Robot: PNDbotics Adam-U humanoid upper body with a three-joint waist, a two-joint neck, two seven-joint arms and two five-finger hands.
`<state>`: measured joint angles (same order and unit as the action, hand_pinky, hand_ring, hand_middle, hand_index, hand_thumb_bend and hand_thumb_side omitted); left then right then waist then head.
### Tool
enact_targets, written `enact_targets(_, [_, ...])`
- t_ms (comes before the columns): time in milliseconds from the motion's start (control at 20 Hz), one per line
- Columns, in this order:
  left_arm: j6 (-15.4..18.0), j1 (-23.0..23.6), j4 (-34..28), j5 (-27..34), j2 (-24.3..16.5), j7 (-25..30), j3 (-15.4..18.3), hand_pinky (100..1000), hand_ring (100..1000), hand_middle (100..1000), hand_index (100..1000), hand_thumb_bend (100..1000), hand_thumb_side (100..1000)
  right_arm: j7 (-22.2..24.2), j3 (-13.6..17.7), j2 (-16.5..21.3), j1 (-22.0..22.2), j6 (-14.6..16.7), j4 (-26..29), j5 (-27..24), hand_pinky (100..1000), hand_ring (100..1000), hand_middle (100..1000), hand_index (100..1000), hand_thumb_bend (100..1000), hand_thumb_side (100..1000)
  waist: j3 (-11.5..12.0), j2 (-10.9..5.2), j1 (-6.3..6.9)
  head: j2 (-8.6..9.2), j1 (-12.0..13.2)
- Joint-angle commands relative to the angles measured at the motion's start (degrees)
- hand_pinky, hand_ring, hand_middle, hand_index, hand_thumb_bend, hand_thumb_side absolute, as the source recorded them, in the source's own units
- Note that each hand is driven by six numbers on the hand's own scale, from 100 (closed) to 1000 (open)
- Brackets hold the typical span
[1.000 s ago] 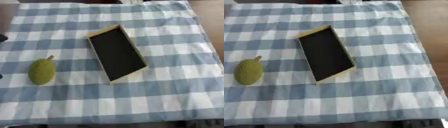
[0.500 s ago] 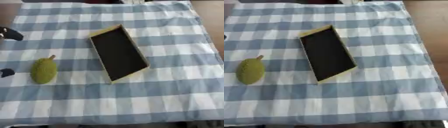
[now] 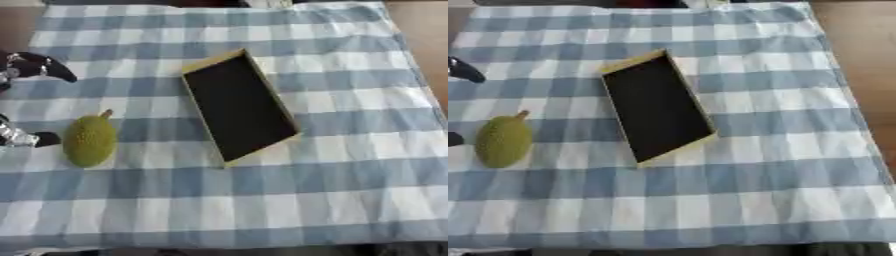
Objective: Pick up objects on the table and place them in the box.
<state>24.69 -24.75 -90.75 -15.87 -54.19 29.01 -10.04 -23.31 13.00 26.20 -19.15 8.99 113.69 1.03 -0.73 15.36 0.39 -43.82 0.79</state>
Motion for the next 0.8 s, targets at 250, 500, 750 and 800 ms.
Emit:
enact_targets(250, [-0.1, -1.3, 0.5, -0.4, -0.9, 4.6, -0.8, 878, 868, 825, 909, 552, 492, -0.9, 0.8, 0.6, -0.9, 0.1, 0.9, -0.5, 791, 669, 621, 679, 128, 579, -0.3, -0.35, -0.19, 0.36, 0.6])
enact_targets(500, [0.1, -1.7, 0.8, -0.2, -1.2, 6.2, -1.0, 882, 868, 825, 912, 564, 487, -1.1, 0.7, 0.7, -1.2, 0.0, 0.9, -0.5, 791, 667, 620, 679, 130, 578, -0.5, -0.44, 0.01, -0.2, 0.9])
enact_targets(750, [0.0, -2.6, 2.6, -1.6, -0.2, 7.9, -2.0, 884, 869, 826, 917, 592, 398, -0.9, 0.5, 0.6, -1.3, 0.0, 0.9, -0.6, 791, 667, 620, 679, 129, 579, -0.5, -0.63, 0.13, -0.3, 0.5])
enact_targets(800, [0.1, -2.6, 3.1, -1.9, 0.0, 8.3, -2.2, 885, 870, 827, 917, 598, 380, -0.8, 0.5, 0.6, -1.4, 0.0, 0.9, -0.6, 791, 667, 620, 679, 129, 579, -0.6, -0.64, 0.15, -0.3, 0.6])
